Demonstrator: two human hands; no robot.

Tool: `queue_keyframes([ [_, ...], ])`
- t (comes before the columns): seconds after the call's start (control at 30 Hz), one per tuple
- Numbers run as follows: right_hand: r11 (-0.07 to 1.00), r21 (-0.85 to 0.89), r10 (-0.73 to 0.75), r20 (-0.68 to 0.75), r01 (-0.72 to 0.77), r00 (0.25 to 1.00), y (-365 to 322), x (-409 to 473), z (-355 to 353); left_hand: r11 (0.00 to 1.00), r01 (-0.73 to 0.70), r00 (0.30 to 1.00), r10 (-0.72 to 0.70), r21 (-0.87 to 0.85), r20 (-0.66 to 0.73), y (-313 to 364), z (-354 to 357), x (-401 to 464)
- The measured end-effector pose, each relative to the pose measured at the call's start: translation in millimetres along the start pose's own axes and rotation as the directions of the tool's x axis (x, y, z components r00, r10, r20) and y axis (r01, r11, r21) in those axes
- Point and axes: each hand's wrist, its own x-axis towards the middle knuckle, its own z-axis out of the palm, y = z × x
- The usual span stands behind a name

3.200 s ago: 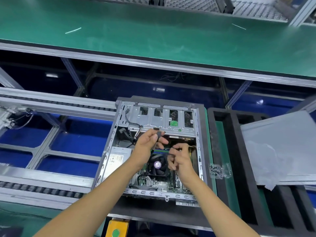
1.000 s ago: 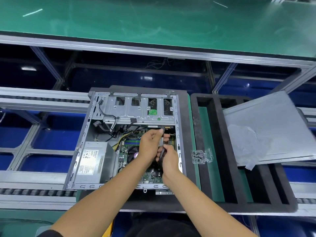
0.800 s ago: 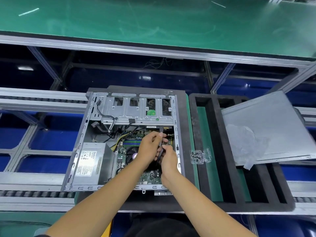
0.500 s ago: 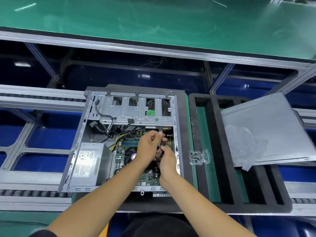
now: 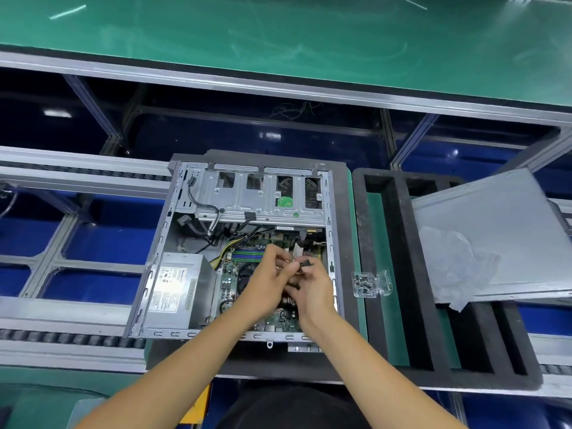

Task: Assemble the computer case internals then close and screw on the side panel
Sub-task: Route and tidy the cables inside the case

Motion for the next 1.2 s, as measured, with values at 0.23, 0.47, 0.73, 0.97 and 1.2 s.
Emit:
queue_keyframes([
  [0.23,0.586,-0.785,-0.152,0.14,0.203,0.978,-20.0,-15.2,2.9,0.911,-0.171,0.983,0.13,0.375,0.133,-8.5,-24.1,5.8],
  [0.47,-0.312,-0.89,-0.473,0.45,0.333,0.757,-71.2,2.0,6.2,0.813,-0.221,0.953,0.063,0.538,0.297,6.0,8.4,28.9],
  [0.73,0.048,-0.937,-0.633,0.239,0.345,0.736,-93.6,69.8,-9.3,0.833,-0.144,0.983,0.058,0.534,0.175,-7.2,36.2,52.5],
  [0.97,0.099,-0.935,-0.704,0.177,0.342,0.688,-101.3,101.2,0.5,0.722,-0.175,0.974,0.024,0.67,0.227,-10.7,48.6,61.5],
  [1.2,0.066,-0.935,-0.72,0.197,0.348,0.665,-99.5,107.2,3.1,0.597,-0.182,0.983,0.086,0.781,0.163,-13.2,69.3,82.5],
])
